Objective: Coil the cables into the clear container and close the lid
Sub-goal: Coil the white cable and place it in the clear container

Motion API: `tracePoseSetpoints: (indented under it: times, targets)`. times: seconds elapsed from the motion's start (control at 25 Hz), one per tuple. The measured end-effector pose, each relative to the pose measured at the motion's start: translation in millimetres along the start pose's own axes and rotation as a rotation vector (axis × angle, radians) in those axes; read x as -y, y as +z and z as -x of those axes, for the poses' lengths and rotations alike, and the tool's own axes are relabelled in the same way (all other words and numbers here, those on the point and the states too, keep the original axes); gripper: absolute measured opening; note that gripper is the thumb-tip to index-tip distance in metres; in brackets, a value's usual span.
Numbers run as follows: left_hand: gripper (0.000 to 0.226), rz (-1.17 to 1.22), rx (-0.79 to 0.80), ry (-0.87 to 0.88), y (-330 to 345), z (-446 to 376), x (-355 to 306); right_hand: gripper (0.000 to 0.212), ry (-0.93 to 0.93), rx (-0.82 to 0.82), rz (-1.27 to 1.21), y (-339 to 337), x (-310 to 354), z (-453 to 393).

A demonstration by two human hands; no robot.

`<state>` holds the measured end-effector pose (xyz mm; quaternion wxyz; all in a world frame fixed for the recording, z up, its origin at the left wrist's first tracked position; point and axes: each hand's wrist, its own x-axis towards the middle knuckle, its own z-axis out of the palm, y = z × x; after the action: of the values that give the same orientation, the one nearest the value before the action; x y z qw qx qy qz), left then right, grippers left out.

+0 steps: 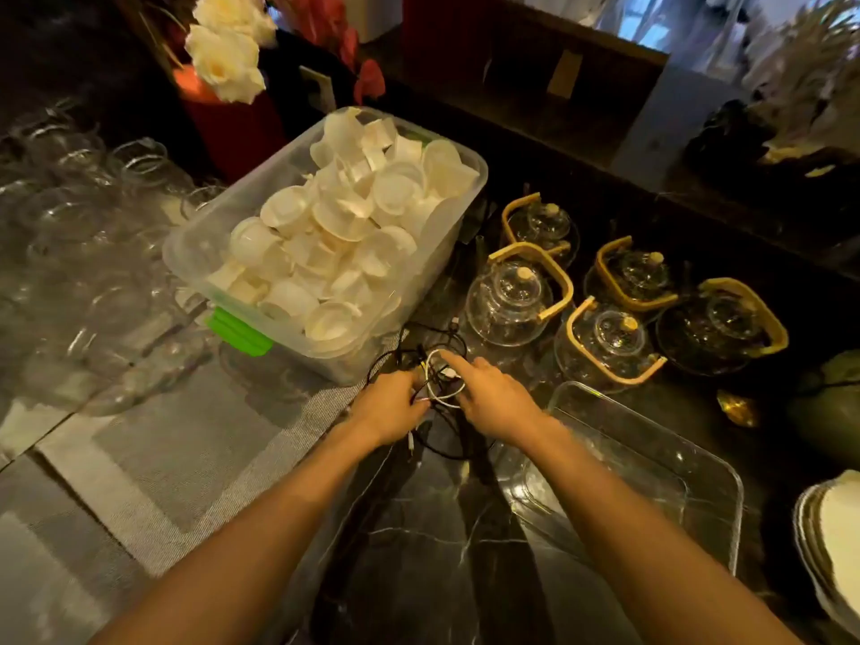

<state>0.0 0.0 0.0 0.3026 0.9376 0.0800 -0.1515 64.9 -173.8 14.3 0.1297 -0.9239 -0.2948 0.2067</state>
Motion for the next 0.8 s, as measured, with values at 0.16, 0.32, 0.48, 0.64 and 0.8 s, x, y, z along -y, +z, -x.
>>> tracePoseSetpoints:
  times: [0.16,0.32,0.48,0.64,0.8]
  targets:
    - [0.03,0.088,0.01,0.025,4,4,-2,0.044,-0.004,0.063,0.021,6,1,-7]
    - [0.029,0.356,-0.034,0.111,1,14,-9,0.018,0.014,-0.047,-0.088,-2,-6,-3]
    - [0.022,0.405,-0.088,0.064,7,21,-5,0.029,0.105,-0.025,-0.099,-6,-12,4]
    - [0.018,0.492,-0.182,-0.169,17,20,12,0.027,0.18,0.073,-0.006,-3,-16,-2]
    - [0.019,0.661,-0.252,-0.299,21,22,29,0.036,0.111,0.093,0.074,3,-8,-16]
